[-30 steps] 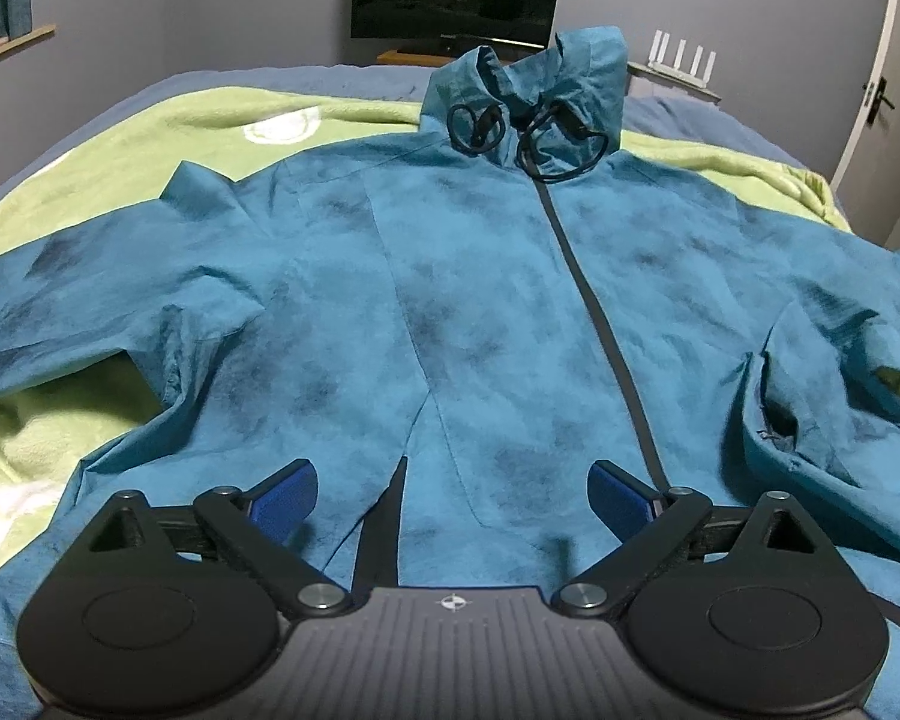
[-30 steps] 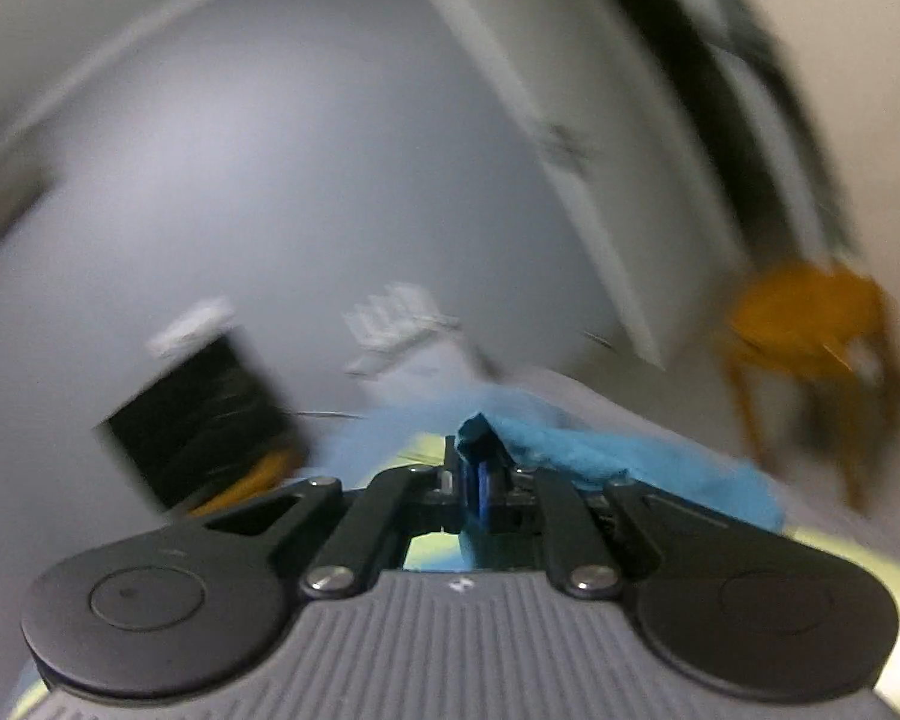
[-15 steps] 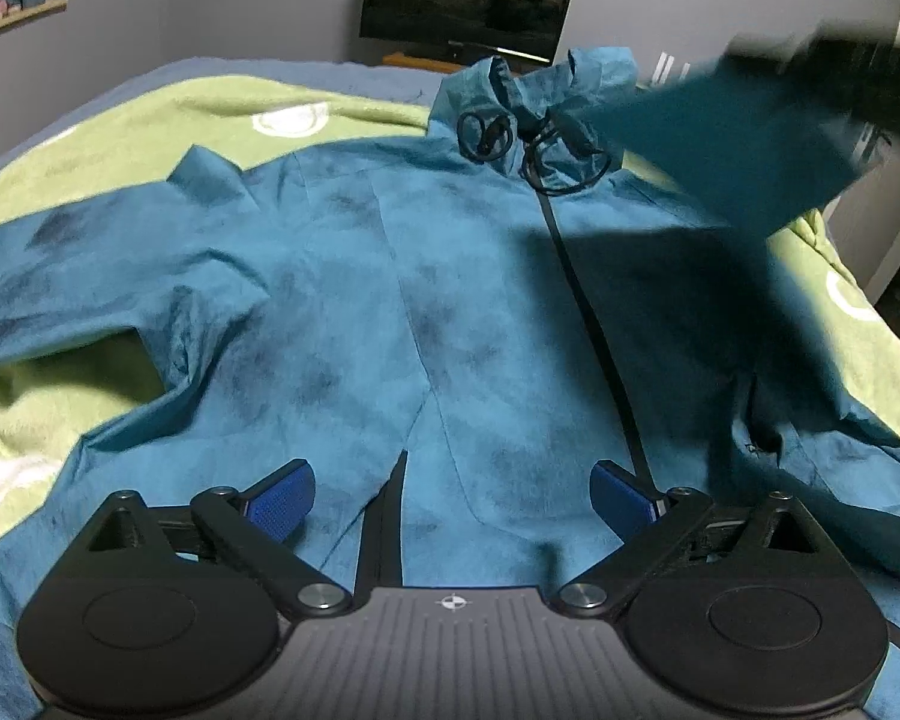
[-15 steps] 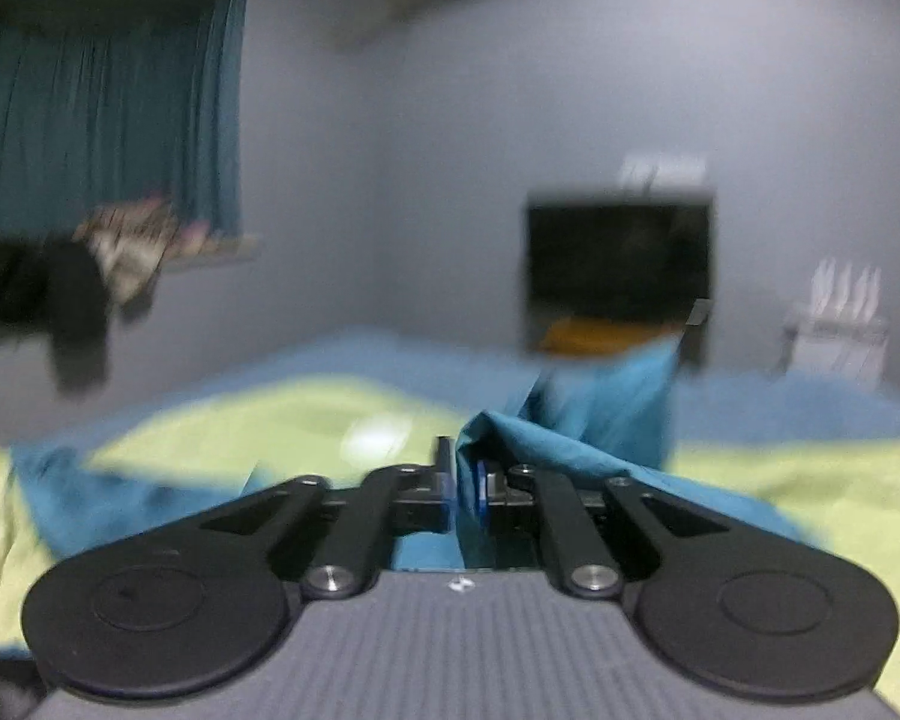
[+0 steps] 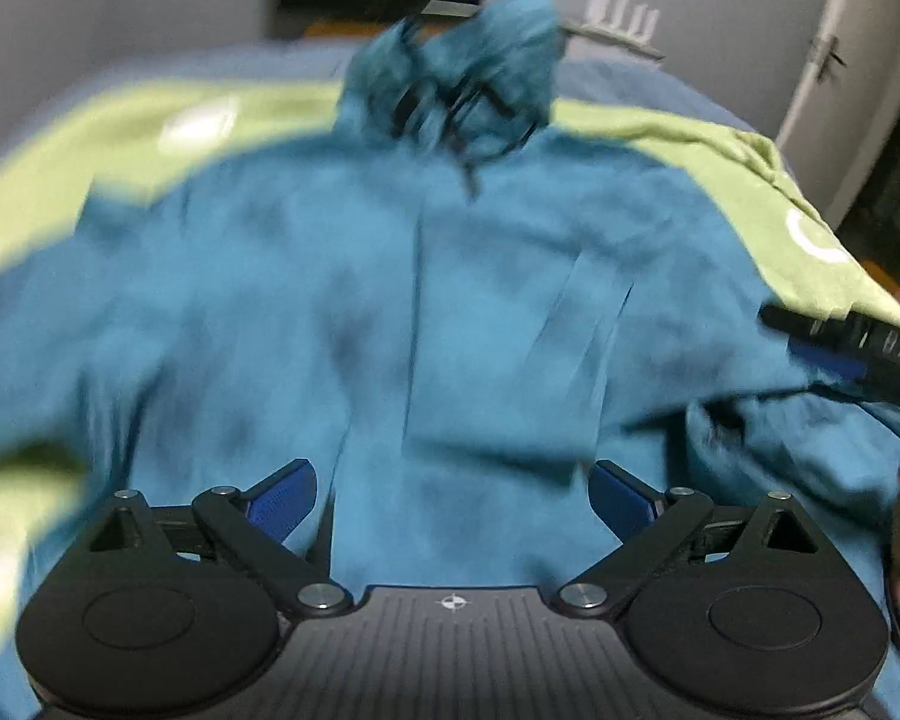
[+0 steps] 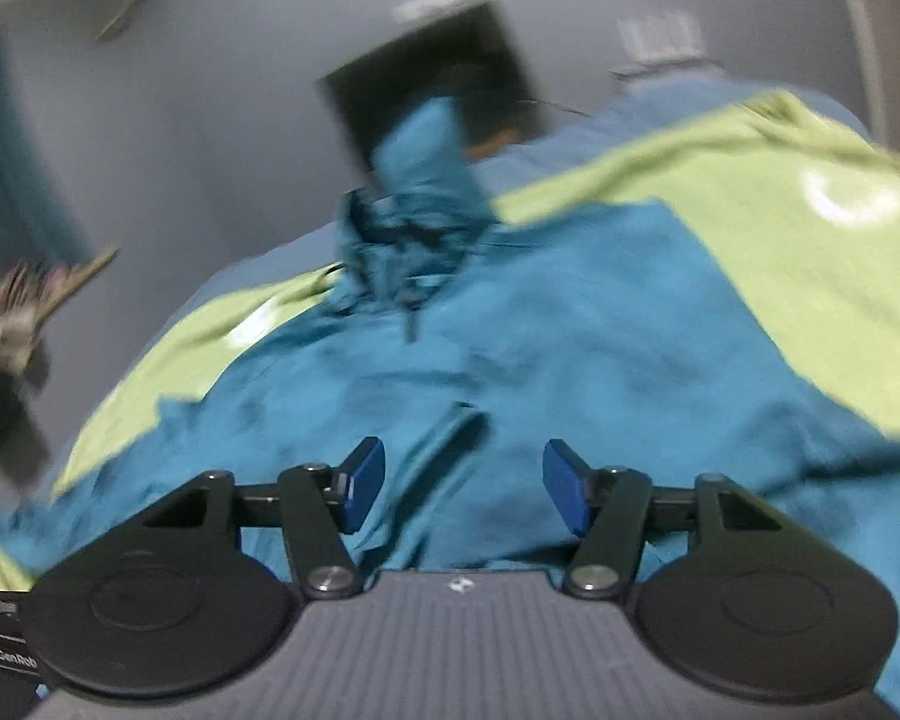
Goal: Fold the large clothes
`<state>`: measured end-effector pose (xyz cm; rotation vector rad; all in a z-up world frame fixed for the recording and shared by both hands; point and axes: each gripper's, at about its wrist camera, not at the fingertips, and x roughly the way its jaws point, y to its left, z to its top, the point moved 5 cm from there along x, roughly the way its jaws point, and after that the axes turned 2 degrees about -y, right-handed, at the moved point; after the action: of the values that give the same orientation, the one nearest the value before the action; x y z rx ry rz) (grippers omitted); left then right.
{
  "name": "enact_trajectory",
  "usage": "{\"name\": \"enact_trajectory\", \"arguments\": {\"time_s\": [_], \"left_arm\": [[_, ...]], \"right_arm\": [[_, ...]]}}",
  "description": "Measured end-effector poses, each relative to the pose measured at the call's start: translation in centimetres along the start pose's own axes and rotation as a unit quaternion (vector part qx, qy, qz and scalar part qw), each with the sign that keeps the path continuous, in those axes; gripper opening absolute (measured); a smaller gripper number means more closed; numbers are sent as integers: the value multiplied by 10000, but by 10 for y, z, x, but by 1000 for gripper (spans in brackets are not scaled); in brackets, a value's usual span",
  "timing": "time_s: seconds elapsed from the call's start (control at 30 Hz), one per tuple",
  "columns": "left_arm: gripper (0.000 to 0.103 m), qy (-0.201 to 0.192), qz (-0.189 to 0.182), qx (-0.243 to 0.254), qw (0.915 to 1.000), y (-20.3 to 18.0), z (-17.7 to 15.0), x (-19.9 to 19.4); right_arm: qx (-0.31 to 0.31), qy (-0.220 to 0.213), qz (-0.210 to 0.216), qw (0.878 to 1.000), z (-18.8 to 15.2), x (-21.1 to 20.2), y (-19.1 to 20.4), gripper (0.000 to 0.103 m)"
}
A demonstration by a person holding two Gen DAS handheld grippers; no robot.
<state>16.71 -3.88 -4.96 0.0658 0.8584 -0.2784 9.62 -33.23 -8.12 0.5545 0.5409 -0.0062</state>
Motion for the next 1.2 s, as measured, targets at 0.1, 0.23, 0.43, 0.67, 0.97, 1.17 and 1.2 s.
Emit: {"name": "enact_trajectory", "arguments": {"time_s": [0.1,0.23,0.43,0.67,0.97,1.17,1.2], "left_arm": [[98,-63,112,733,9972,-35,17,27],[84,473,-67,1436,9885,-76,7,75],[25,640,260,2001,9773,-82,-6,104],[6,-220,84,514,9984,-9,60,61],[17,-190,1040,-1025,9891,120,51,52],[75,-326,1287,-1349,9819,164,14,17],[75,-386,1272,-1434,9807,172,10,9]], "right_arm": [[320,-135,-206,9992,-7,9,-17,58],[565,-19,-256,9981,-13,18,-31,58],[457,11,-120,9989,-11,22,-22,58],[391,119,-71,9991,-14,29,-18,58],[303,264,-51,9992,-18,34,-15,58],[237,331,-97,9991,-20,36,-14,58],[224,342,-108,9991,-20,36,-13,58]]}}
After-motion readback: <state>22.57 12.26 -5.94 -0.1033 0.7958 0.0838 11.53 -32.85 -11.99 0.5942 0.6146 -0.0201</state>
